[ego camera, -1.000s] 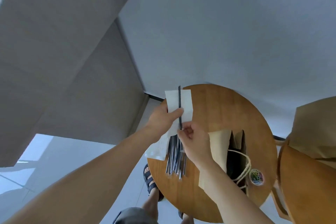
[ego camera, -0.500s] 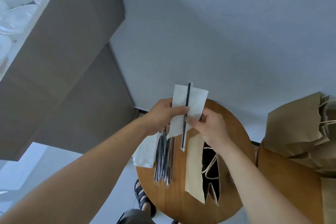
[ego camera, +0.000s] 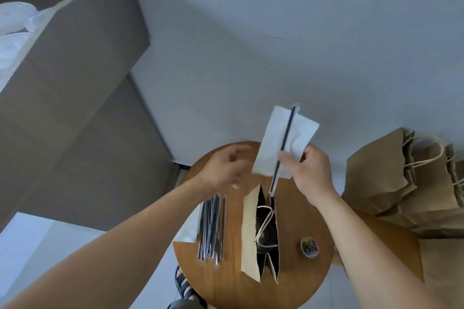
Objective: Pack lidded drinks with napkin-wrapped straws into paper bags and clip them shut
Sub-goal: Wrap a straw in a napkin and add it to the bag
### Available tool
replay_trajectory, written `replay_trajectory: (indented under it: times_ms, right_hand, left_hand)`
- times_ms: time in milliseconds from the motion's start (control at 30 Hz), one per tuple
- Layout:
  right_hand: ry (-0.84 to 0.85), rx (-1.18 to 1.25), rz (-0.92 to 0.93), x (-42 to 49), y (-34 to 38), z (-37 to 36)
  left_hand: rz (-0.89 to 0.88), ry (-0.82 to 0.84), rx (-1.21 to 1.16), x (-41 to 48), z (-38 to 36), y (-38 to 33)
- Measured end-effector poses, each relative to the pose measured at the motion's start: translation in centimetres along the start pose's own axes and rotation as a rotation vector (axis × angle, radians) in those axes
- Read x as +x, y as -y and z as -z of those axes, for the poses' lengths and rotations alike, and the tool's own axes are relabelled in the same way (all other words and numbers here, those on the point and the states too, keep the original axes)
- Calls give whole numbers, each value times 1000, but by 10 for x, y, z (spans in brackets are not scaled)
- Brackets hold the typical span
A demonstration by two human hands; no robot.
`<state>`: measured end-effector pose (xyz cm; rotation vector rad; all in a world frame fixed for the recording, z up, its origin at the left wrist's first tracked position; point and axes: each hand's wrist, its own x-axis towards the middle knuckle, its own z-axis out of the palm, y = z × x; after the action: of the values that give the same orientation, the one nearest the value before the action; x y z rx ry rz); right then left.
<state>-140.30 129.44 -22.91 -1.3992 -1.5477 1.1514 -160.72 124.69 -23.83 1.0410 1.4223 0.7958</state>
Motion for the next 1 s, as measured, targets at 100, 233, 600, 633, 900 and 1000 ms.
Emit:
replay_trajectory:
  times_ms: [100,233,600,633,900,1000]
  right_hand:
    - [-126,12,-73,7,-8,4]
    - [-28,-186,-132,10,-21,-19]
    - [55,-424,-374,-20,-49,-62]
    - [87,-479,-373,-25,-52,-59]
    - [447,-839,-117,-71,-81,-28]
    - [565,-817,-194,-81,-95,-46]
  left_hand:
    - [178,228,600,-8,-10,43]
    - [340,397,825,-22,-53,82]
    - [513,13,433,-15,-69,110]
    - [533,-12,367,-14,-68,112]
    - [486,-20,262,-16,-70,123]
    - [455,-10,254,-18,-71,123]
